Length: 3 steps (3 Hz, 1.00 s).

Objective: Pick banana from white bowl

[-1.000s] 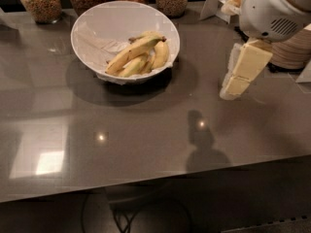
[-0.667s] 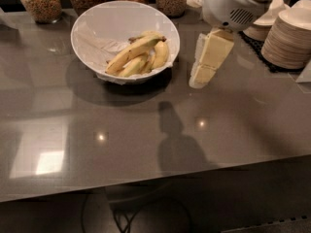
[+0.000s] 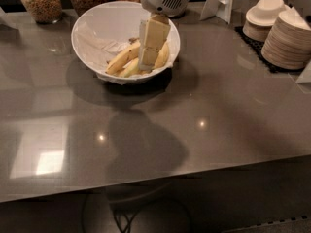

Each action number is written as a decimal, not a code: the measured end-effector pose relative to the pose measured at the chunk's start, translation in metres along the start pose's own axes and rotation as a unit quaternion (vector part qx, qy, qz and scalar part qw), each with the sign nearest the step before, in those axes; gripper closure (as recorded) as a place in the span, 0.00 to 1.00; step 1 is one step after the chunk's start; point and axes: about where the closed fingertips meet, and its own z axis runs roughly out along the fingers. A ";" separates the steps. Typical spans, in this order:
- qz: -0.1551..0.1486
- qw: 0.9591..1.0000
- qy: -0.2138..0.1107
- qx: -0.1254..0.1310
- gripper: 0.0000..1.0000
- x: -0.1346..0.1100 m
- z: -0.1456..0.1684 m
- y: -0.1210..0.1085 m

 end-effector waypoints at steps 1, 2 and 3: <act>0.000 1.000 0.000 0.000 0.00 0.000 0.000 0.000; 0.023 0.999 -0.025 0.008 0.00 0.012 0.025 -0.018; 0.043 0.998 -0.046 0.007 0.00 0.024 0.050 -0.036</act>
Offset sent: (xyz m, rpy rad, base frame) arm 0.0721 0.0063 -0.0456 0.1701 0.0379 -0.0699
